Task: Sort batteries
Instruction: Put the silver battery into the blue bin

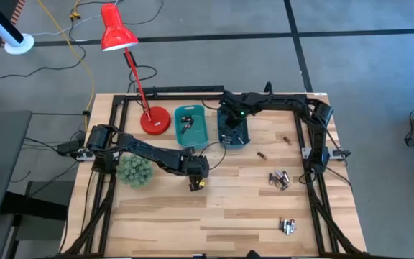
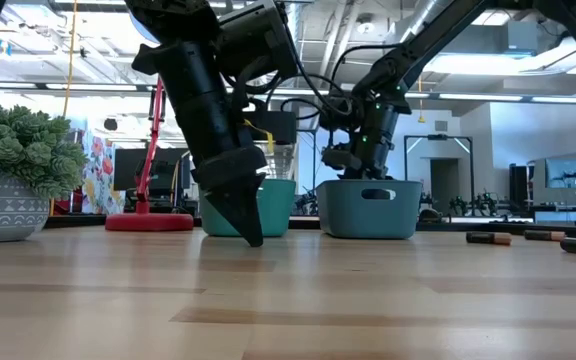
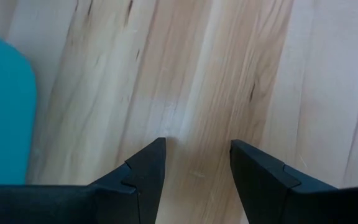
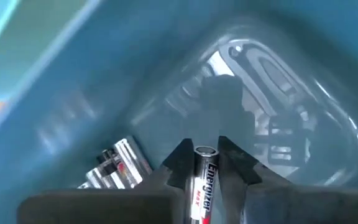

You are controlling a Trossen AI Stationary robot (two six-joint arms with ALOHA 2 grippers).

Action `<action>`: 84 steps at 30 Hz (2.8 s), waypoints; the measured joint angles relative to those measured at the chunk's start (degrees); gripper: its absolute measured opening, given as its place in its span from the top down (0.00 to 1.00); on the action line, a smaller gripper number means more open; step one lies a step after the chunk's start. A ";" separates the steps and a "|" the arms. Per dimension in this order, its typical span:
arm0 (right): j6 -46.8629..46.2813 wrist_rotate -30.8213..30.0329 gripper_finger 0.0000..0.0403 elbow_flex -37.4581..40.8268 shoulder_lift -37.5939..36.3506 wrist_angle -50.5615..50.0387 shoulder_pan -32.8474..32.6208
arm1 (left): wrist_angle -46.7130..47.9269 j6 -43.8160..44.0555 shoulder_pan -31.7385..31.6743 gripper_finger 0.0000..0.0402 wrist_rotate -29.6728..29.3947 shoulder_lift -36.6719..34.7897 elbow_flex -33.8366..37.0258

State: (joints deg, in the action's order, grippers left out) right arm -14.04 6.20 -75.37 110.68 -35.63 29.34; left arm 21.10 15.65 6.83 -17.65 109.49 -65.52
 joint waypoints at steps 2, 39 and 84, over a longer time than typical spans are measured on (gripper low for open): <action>-0.95 -0.02 0.78 0.00 -0.65 -0.27 0.00 | 0.01 -0.97 -0.09 0.57 0.08 0.00 0.00; -27.11 -12.89 0.71 22.58 -51.77 -8.26 -26.21 | 16.19 1.63 0.89 0.57 1.94 0.17 -10.07; -55.36 -24.31 0.71 32.74 -37.06 21.62 -60.81 | -15.89 36.82 45.70 0.57 -13.16 -7.28 10.40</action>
State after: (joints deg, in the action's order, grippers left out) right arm -69.39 -18.12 -42.63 73.62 -14.01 -31.46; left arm 5.21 52.47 52.53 -30.81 102.21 -55.11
